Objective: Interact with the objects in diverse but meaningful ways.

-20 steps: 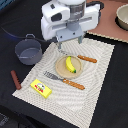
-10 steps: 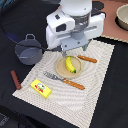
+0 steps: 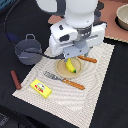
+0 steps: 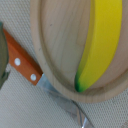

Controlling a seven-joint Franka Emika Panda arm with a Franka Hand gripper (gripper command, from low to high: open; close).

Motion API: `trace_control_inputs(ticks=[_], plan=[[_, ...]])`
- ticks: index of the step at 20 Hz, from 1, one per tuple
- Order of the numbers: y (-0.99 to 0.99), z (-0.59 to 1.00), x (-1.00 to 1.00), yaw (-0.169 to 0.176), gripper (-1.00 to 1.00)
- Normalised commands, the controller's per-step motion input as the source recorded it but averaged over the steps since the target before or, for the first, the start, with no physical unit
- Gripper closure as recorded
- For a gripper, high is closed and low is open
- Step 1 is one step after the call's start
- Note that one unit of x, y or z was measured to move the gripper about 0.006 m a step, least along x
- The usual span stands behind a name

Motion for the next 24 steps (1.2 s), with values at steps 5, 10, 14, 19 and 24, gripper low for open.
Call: trace_control_inputs(ticks=[5, 10, 14, 19, 24], plan=[[-0.1, -0.23, -0.02, 0.0, -1.0], [-0.01, -0.16, 0.02, 0.0, -1.0], [-0.02, 0.0, 0.13, 0.0, 1.0], [-0.03, -0.01, 0.14, 0.0, 1.0], [-0.02, -0.02, 0.14, 0.0, 1.0]])
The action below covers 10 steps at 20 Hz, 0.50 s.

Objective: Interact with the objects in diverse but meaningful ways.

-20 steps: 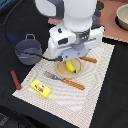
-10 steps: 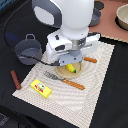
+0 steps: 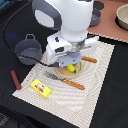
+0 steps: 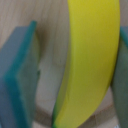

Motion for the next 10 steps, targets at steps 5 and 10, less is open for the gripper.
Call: trace_control_inputs(ticks=[5, 10], plan=[[-0.01, 0.19, 0.17, 0.0, 1.0], [0.1, 0.98, -0.2, 0.0, 1.0]])
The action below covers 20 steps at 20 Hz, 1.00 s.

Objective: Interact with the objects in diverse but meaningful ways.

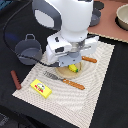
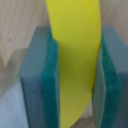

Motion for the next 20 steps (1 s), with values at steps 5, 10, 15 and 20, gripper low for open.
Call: trace_control_inputs(ticks=[5, 10, 15, 20], plan=[[0.22, 0.91, -0.33, 0.001, 1.0], [0.25, 0.66, -0.35, 0.019, 1.0], [0.33, 0.34, -0.4, 0.042, 1.0], [0.41, 0.1, -0.56, 0.046, 1.0]])
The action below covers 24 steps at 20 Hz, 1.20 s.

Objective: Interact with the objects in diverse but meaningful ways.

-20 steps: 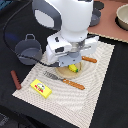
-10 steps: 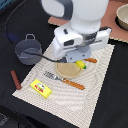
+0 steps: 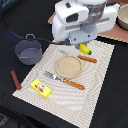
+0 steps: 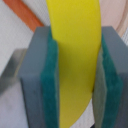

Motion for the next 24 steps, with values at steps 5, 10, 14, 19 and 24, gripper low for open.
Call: trace_control_inputs(ticks=[5, 10, 14, 19, 24], plan=[[0.55, 0.0, -0.77, 0.053, 1.0], [0.67, 0.03, -0.74, 0.057, 1.0], [0.62, -0.03, -0.79, 0.061, 1.0], [0.55, -0.15, -0.84, 0.07, 1.0], [0.38, -0.38, -0.84, 0.083, 1.0]])
